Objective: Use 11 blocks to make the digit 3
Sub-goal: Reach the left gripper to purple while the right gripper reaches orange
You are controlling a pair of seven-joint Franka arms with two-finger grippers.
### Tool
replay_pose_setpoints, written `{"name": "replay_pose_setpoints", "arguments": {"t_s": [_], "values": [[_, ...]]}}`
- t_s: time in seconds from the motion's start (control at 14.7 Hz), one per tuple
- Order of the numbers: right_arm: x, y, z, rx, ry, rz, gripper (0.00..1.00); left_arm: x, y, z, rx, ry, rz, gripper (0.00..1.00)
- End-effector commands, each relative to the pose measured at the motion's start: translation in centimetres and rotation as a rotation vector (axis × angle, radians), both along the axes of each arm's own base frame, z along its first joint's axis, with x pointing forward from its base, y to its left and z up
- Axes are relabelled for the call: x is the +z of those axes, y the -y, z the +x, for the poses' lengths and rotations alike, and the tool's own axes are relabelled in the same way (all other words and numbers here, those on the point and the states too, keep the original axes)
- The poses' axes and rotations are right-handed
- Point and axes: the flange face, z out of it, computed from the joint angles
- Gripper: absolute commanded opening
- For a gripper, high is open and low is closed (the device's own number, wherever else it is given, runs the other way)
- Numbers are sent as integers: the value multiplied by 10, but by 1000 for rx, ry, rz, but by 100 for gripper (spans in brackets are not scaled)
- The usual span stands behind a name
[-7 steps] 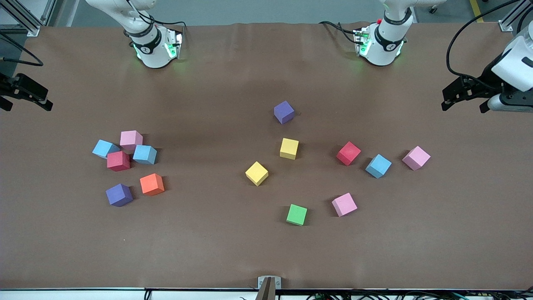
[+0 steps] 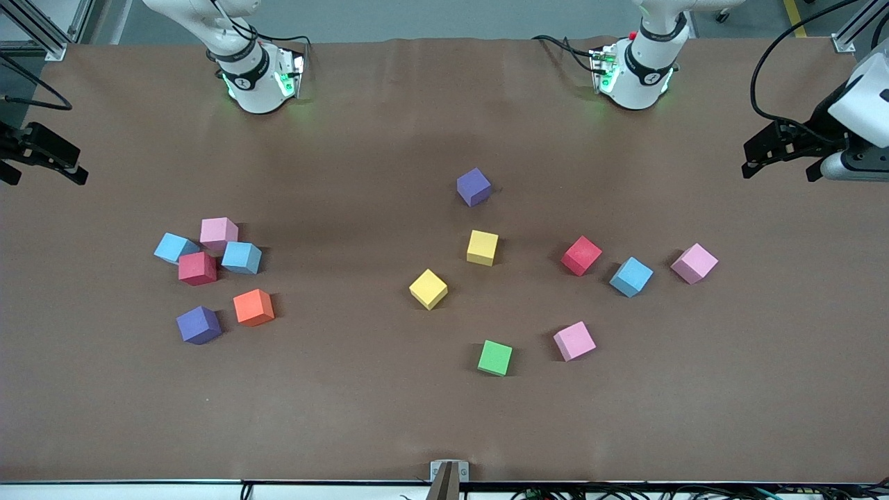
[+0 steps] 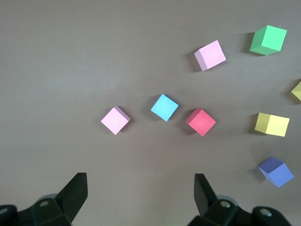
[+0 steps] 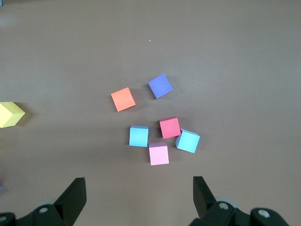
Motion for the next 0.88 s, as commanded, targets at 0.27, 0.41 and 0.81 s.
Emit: {"name": "replay_pose_setpoints", "arguments": {"t_s": [0.27, 0.41, 0.81], "values": [[0, 1, 2, 4, 2, 14, 100, -86, 103, 31, -2, -100, 8, 100], [-15, -4, 11, 14, -29, 17, 100, -115, 143, 35, 44, -102, 0, 100], [-51, -30, 24, 67, -110, 15, 100, -220, 284, -1, 254, -148, 10, 100]]}}
